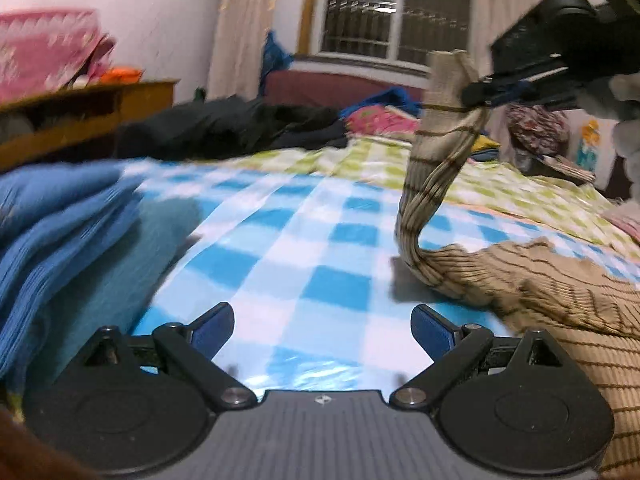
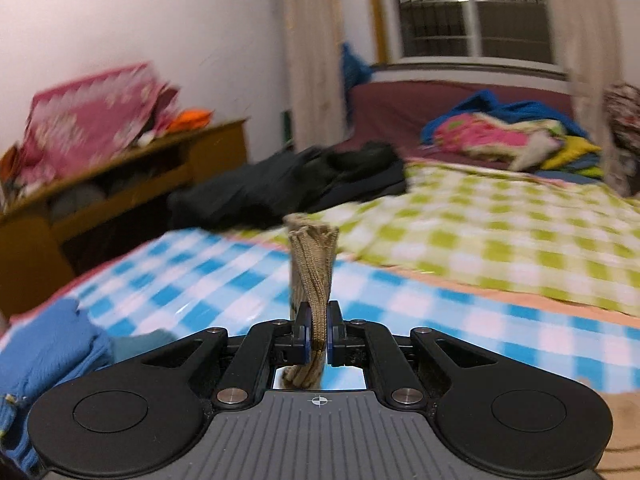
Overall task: Fold small clothes
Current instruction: 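Lift the held sleeve and fold it across the sweater body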
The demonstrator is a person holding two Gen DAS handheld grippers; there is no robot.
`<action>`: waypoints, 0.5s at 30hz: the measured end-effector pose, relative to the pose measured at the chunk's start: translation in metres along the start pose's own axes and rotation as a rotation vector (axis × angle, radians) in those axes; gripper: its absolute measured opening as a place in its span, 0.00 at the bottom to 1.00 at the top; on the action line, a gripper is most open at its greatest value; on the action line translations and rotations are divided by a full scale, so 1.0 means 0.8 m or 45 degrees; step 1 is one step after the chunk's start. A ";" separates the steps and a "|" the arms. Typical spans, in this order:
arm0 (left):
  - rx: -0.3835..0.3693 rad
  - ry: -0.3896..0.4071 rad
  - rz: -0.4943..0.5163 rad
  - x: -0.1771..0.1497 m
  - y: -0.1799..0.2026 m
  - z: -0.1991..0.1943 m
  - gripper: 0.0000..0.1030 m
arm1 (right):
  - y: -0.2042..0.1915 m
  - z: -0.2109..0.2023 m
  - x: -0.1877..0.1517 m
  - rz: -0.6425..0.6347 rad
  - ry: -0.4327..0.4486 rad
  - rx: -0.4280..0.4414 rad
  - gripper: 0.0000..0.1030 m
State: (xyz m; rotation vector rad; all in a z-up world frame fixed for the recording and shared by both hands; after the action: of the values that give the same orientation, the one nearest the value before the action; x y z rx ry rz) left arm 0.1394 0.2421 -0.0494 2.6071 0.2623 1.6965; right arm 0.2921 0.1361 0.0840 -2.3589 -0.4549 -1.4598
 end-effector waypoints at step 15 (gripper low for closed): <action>-0.186 0.016 0.307 0.014 0.187 0.031 0.98 | 0.283 -0.187 -0.096 0.471 0.156 -0.309 0.06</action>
State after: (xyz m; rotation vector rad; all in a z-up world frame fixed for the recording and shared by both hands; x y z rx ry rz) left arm 0.1858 0.0979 -0.0328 2.6085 -0.1768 1.7242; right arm 0.2384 -0.1394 0.0530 -2.3487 0.1938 -1.5336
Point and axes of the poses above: each gripper's, at about its wrist camera, not at the fingertips, and z roughly the way its jaws point, y to its right, x to its top, the point moved 5 cm from there along z, roughly the way its jaws point, and after that the axes turned 3 degrees about y, right-handed, at the moved point
